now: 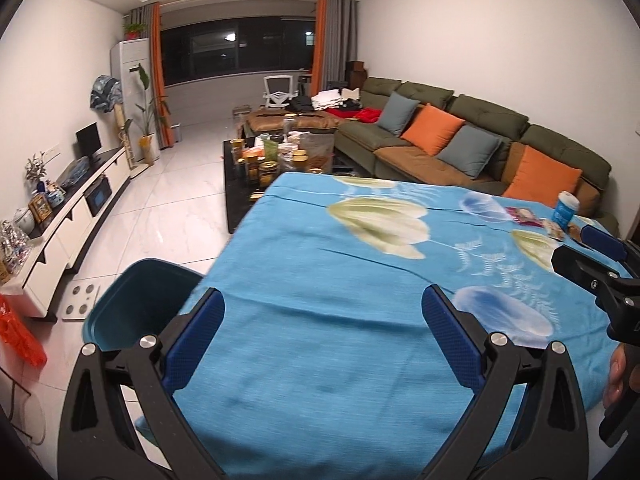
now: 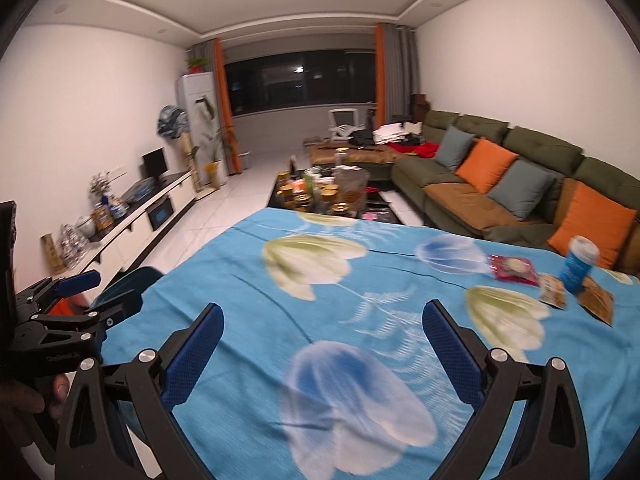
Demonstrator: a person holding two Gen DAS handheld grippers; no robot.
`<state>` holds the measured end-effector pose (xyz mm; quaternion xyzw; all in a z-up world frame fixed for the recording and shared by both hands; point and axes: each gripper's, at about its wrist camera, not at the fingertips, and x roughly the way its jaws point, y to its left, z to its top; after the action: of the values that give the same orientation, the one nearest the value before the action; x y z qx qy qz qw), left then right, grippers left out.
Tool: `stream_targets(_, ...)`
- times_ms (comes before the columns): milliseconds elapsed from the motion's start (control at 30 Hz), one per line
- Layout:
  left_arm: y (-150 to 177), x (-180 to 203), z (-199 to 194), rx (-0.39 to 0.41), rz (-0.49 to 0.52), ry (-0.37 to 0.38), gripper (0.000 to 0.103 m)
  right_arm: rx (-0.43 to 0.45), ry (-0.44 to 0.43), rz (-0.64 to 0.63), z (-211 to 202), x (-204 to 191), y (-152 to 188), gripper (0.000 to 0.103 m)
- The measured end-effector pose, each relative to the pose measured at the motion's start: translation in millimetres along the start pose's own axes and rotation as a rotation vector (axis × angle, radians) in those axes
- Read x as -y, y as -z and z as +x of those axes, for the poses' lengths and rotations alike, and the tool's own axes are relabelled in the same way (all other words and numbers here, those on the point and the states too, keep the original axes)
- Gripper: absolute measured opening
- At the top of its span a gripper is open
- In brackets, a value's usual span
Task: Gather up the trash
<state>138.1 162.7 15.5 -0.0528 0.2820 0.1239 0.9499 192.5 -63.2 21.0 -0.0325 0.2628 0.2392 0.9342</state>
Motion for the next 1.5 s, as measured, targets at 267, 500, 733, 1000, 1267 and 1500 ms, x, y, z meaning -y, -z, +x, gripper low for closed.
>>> stream_targets(267, 10.2, 28.6, -21.2, 0.088, 0.021, 0.058, 0.097, 0.062, 0.104, 0.030, -40.8, 19.6, 22.4, 0.096)
stream_targets(500, 24.7, 51.8, -48.3, 0.174, 0.054, 0.129, 0.097, 0.106, 0.174, 0.023, -67.5, 16.8, 42.8, 0.096)
stream_targets(733, 46.4, 70.4, -83.3, 0.315, 0.096, 0.163, 0.097, 0.225, 0.270, 0.010, -102.4, 9.2, 60.5, 0.096)
stream_targets(1000, 67.5, 72.0, -112.0, 0.402, 0.083, 0.188, 0.097, 0.309, 0.326, 0.062, -129.9, 13.1, 80.1, 0.096)
stream_targets(1267, 87.1, 70.0, -136.6, 0.455, 0.068, 0.183, 0.097, 0.357, 0.338, 0.071, -151.3, 3.3, 100.1, 0.096)
stream_targets(1500, 106.2, 64.1, -148.9, 0.456, 0.046, 0.189, 0.097, 0.367, 0.341, 0.065, -159.2, -6.7, 115.0, 0.096)
